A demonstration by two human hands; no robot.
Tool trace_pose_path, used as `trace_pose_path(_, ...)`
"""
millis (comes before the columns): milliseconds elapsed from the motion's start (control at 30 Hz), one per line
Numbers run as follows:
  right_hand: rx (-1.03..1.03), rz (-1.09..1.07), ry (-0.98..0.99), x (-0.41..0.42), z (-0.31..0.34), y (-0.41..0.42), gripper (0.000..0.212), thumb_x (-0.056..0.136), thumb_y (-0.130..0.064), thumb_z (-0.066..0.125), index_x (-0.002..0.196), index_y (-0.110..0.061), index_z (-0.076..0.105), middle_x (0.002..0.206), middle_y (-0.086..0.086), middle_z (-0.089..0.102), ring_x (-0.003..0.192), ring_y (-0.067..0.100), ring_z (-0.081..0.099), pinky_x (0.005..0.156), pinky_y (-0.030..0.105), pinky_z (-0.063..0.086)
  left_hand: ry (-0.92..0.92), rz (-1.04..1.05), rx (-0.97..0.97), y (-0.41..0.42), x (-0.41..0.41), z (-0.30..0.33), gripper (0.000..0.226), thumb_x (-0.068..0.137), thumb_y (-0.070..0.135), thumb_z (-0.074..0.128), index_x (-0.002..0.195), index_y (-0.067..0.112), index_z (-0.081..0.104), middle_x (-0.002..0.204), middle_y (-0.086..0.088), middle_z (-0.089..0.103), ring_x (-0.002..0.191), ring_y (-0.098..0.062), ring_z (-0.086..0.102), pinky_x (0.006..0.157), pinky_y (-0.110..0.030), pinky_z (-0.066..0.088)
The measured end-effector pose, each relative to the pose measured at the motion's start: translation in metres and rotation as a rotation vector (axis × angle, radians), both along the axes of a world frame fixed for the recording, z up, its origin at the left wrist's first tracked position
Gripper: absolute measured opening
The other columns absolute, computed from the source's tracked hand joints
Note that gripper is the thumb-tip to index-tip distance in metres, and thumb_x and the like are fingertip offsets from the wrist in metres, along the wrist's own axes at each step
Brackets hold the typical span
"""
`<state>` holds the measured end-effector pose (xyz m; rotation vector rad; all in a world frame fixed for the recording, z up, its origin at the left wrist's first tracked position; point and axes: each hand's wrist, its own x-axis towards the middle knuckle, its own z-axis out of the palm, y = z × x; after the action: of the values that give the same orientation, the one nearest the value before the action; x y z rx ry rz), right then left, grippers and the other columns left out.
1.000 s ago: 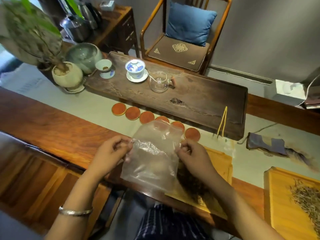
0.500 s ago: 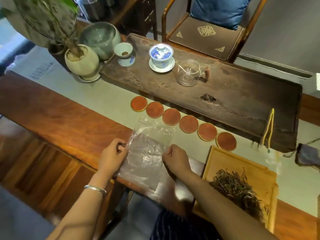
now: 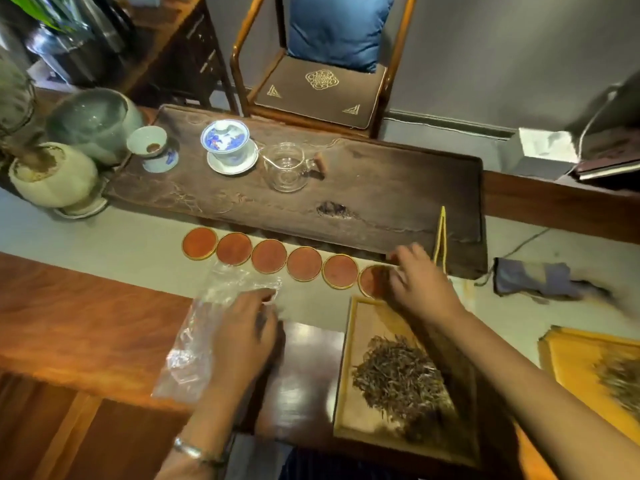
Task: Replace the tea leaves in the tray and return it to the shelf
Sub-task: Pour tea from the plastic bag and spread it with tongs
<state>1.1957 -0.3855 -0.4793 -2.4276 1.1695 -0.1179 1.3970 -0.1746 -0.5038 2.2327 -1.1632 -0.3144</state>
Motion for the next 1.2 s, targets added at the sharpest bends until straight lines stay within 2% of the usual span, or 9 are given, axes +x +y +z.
trace_pose_path(200,-0.266,0.087,0.309,-0.058,0.002,-0.088,0.046,0.074,0.004,0.061,0.117,-0.002,0.047,0.117,0.025,0.047,0.096,0.044,0.053,0.072,0.042,0.048,0.170,-0.149,0.097,-0.044,-0.089,-0.042,0.023,0.094,0.025,0.055,0.116,0.020,0.059,0.105,0.002,0.063,0.095,-0.015,0.059,0.074,-0.023,0.041)
trace_pose_path(333,-0.344,0.226,0.334,-0.065,-0.020,-0.115,0.035,0.093,-0.029,0.047,0.125,-0.015,0.049,0.127,0.017,0.050,0.111,0.036,0.050,0.088,0.042,0.044,0.153,-0.199,0.118,-0.039,-0.102,-0.062,0.021,0.095,0.035,0.052,0.113,0.025,0.057,0.098,0.011,0.059,0.091,-0.008,0.054,0.069,-0.024,0.039)
trace_pose_path(400,-0.349,0.349,0.372,-0.066,-0.028,-0.121,0.041,0.091,-0.027,0.047,0.130,-0.015,0.049,0.134,0.017,0.047,0.117,0.035,0.046,0.095,0.042,0.042,0.181,-0.199,0.104,-0.037,-0.103,-0.066,0.022,0.095,0.037,0.051,0.113,0.026,0.057,0.097,0.013,0.059,0.087,-0.006,0.053,0.067,-0.024,0.041)
trace_pose_path(533,-0.433,0.527,0.385,-0.061,-0.028,-0.131,0.025,0.082,-0.008,0.064,0.106,-0.005,0.064,0.098,0.018,0.063,0.093,0.038,0.057,0.086,0.043,0.045,0.212,-0.158,0.056,-0.036,-0.109,-0.070,0.023,0.094,0.037,0.049,0.111,0.024,0.057,0.092,0.011,0.061,0.081,-0.003,0.054,0.066,-0.024,0.044)
trace_pose_path(667,-0.477,0.464,0.358,-0.067,-0.018,-0.128,0.019,0.088,-0.011,0.055,0.103,-0.003,0.064,0.096,0.019,0.063,0.095,0.036,0.060,0.105,0.044,0.035,0.233,-0.115,0.008,-0.035,-0.114,-0.078,0.020,0.096,0.030,0.047,0.109,0.020,0.058,0.088,0.014,0.057,0.086,0.004,0.053,0.069,-0.011,0.037)
trace_pose_path(733,-0.506,0.361,0.246,-0.079,-0.011,-0.112,0.016,0.089,-0.009,0.057,0.101,0.001,0.061,0.089,0.025,0.060,0.080,0.040,0.059,0.083,0.047,0.047,0.201,-0.095,-0.019,-0.035,-0.116,-0.081,0.019,0.096,0.027,0.049,0.110,0.018,0.058,0.088,0.015,0.055,0.088,0.007,0.051,0.072,-0.007,0.037)
trace_pose_path(833,-0.500,0.145,0.030,-0.108,0.001,-0.063,0.026,0.096,-0.018,0.052,0.116,-0.003,0.057,0.093,0.021,0.055,0.057,0.033,0.053,0.048,0.034,0.041,0.203,-0.092,-0.050,-0.036,-0.118,-0.083,0.020,0.096,0.025,0.048,0.110,0.016,0.059,0.092,0.009,0.060,0.086,0.001,0.053,0.075,-0.016,0.041)
trace_pose_path(1033,0.029,-0.225,-0.186,-0.162,-0.010,0.075,0.031,0.094,-0.032,0.048,0.117,-0.014,0.057,0.093,0.007,0.062,0.071,0.026,0.062,0.057,0.042,0.053,0.175,-0.083,-0.081,-0.015,-0.123,-0.085,0.025,0.097,0.023,0.042,0.107,0.010,0.061,0.094,0.002,0.059,0.089,-0.015,0.054,0.077,-0.029,0.041)
trace_pose_path(1200,0.090,-0.347,-0.211,-0.164,-0.029,0.160,0.039,0.095,-0.033,0.040,0.130,-0.020,0.047,0.083,-0.003,0.064,0.053,0.015,0.059,0.040,0.018,0.037,0.132,-0.110,-0.103,0.012,-0.131,-0.087,0.025,0.093,0.025,0.042,0.101,0.009,0.060,0.095,0.006,0.051,0.090,-0.012,0.047,0.078,-0.024,0.032)
